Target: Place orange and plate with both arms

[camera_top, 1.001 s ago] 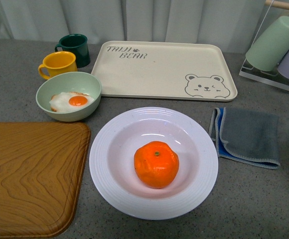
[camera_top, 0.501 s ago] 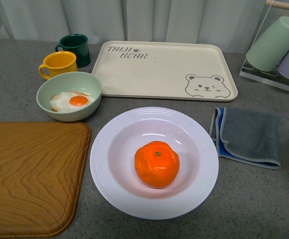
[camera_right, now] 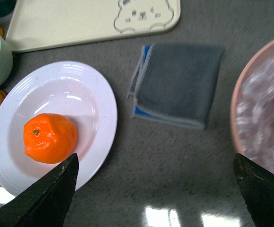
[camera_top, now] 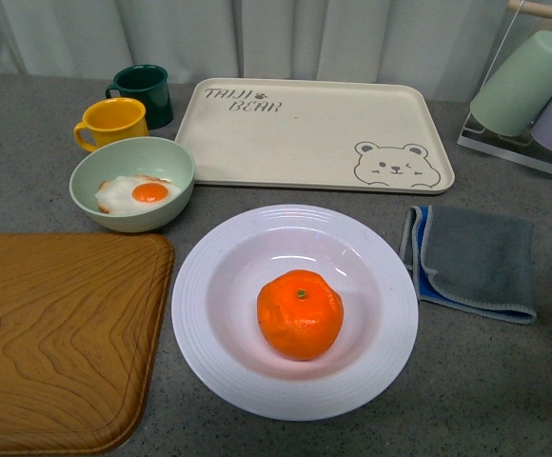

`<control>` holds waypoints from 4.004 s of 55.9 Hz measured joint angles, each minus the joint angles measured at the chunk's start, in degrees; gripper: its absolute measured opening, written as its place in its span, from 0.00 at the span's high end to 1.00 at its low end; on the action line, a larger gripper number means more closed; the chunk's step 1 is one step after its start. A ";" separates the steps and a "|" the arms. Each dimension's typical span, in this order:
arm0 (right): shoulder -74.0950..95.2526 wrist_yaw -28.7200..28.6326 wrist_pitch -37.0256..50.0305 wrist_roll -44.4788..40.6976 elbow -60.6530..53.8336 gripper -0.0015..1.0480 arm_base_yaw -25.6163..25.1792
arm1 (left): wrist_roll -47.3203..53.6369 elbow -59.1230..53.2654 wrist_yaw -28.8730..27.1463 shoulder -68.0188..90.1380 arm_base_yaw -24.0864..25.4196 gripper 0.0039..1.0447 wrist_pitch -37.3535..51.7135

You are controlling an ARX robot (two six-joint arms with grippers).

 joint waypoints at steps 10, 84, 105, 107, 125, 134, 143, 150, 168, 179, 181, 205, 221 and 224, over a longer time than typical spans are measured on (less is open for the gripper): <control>17.29 -5.55 -0.98 10.67 7.78 0.09 -0.15 | 0.00 0.00 0.00 0.00 0.00 0.06 0.00; 60.52 -29.31 5.07 22.05 32.24 0.66 -0.15 | 0.00 0.00 0.00 0.00 0.00 0.06 0.00; 58.45 -33.24 6.43 18.49 30.88 0.94 -1.14 | 0.00 0.00 0.02 0.00 0.00 0.06 0.00; 58.14 -33.57 7.76 18.91 30.34 0.96 -1.16 | 0.00 0.00 0.00 0.00 0.00 0.06 0.00; 57.57 -35.34 23.82 24.22 23.61 0.96 -2.36 | 0.00 0.00 0.00 0.00 0.00 0.06 0.00; 56.76 -38.77 34.62 28.17 21.14 0.96 -4.09 | 0.02 0.00 0.00 0.00 0.00 0.06 0.00; 56.98 -40.13 38.47 31.28 23.78 0.96 -5.55 | 0.02 0.00 0.00 0.00 0.00 0.06 0.00; 59.69 -40.09 37.86 32.63 28.59 0.96 -6.23 | 0.00 0.00 0.00 0.00 0.00 0.06 0.00; 71.30 -39.19 28.89 35.04 49.18 0.96 -7.08 | 0.00 0.00 0.00 0.00 0.00 0.06 0.00; 77.90 -38.05 20.50 35.15 63.23 0.96 -7.13 | 0.00 0.00 0.00 0.00 0.00 0.06 0.00; 78.97 -37.75 18.95 35.10 65.59 0.96 -7.13 | 0.00 0.00 0.00 0.00 0.00 0.06 0.00; 86.55 -33.09 1.64 28.79 82.90 0.96 -6.97 | 0.00 0.00 0.00 0.00 0.00 0.06 0.00; 86.01 -29.55 0.15 22.67 81.74 0.52 -6.99 | 0.00 0.00 0.00 0.00 0.00 0.06 0.00; 84.96 -26.75 -0.76 19.12 80.65 0.42 -6.97 | 0.00 0.00 0.00 0.00 0.00 0.06 0.00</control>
